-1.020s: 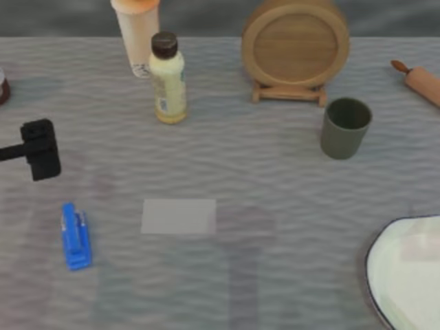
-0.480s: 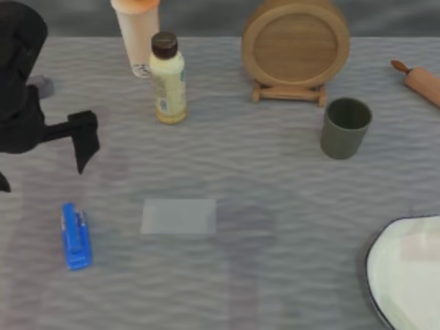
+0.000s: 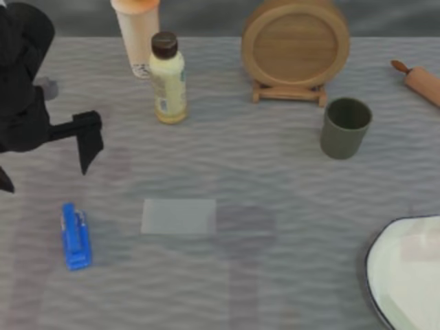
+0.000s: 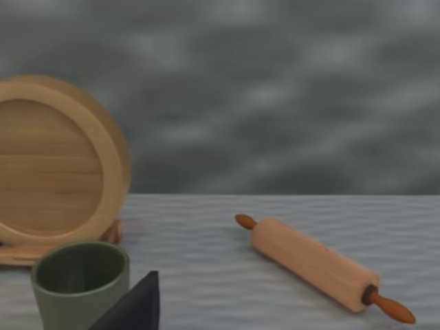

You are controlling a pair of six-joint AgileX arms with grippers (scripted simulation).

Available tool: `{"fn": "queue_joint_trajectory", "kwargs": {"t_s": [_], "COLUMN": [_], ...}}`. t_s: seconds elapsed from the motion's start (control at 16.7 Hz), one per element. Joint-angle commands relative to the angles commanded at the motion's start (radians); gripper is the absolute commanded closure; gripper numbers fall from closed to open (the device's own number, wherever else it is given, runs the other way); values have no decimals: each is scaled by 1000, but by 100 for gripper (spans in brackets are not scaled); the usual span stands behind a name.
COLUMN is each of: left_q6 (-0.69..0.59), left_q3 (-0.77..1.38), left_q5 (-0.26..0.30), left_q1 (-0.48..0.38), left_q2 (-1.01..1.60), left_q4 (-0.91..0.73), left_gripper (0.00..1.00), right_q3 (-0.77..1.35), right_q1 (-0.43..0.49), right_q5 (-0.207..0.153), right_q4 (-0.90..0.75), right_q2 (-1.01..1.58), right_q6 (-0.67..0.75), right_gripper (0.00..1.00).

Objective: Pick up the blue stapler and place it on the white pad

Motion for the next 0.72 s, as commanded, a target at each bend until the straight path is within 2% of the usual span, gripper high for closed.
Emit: {"fn": "queue_joint_trajectory", "kwargs": {"t_s": [0.18, 0.48, 0.72], "left_q6": [3, 4, 3], "left_q3": [-43, -164, -197], "left_q5": [0, 1, 1], "left_q1": [-2, -2, -3], "left_q2": [33, 137, 168], "left_q4": [70, 308, 364], "left_gripper": [0, 0, 0], "right_q3": [0, 0, 0], "right_q1": [0, 0, 0], "right_q5": [0, 0, 0], "right_q4": [0, 0, 0], "right_q2": [0, 0, 0], "right_q6": [0, 0, 0], "right_gripper": [0, 0, 0]}}
